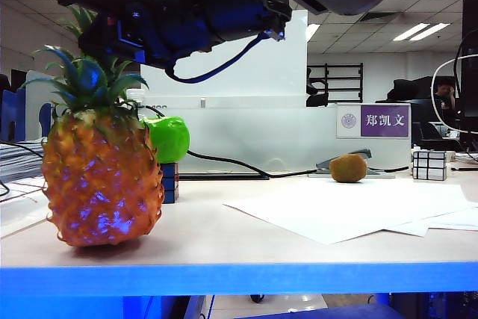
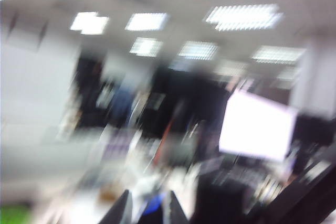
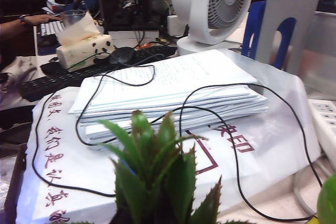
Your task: Arrange all the fruits from large to small from left to right in a row.
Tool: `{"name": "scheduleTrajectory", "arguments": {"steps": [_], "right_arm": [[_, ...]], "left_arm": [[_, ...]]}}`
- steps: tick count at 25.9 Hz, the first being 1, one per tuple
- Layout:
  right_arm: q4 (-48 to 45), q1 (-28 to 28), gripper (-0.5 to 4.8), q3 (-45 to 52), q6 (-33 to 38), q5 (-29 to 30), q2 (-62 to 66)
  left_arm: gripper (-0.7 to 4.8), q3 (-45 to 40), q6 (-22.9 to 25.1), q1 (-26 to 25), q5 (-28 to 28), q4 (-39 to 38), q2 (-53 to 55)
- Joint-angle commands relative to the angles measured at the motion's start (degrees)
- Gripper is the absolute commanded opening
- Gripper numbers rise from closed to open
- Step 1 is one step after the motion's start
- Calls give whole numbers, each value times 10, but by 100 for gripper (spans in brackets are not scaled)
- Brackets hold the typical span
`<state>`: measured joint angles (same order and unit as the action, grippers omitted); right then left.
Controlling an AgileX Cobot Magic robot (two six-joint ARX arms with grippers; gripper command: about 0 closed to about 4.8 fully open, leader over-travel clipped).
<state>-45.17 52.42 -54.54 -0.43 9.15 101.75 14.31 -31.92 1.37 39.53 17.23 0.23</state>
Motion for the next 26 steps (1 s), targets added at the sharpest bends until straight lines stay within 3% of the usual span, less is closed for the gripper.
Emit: {"name": "scheduleTrajectory", "arguments": {"steps": [1, 2, 4, 6, 10, 20, 23, 26], "right_arm": [[25, 0, -5, 5, 3, -7, 4], [23, 0, -5, 7, 3, -10, 4], [26, 0, -5, 10, 3, -17, 5], [24, 0, -5, 10, 3, -17, 5], [15, 0, -5, 10, 3, -18, 5], [16, 0, 2, 10, 4, -17, 4], [16, 0, 57, 10, 4, -18, 4], [16, 0, 178, 10, 4, -17, 4]], "left_arm": [[93, 53, 131, -1, -75, -212, -1], [93, 80, 183, -1, -123, -291, -1], [93, 113, 248, 0, -157, -377, -1], [92, 139, 273, 0, -167, -435, -1], [92, 147, 273, 0, -168, -494, -1], [94, 147, 274, 0, -168, -494, -1], [94, 147, 274, 0, -164, -495, -1], [94, 147, 271, 0, -160, -495, -1]]}}
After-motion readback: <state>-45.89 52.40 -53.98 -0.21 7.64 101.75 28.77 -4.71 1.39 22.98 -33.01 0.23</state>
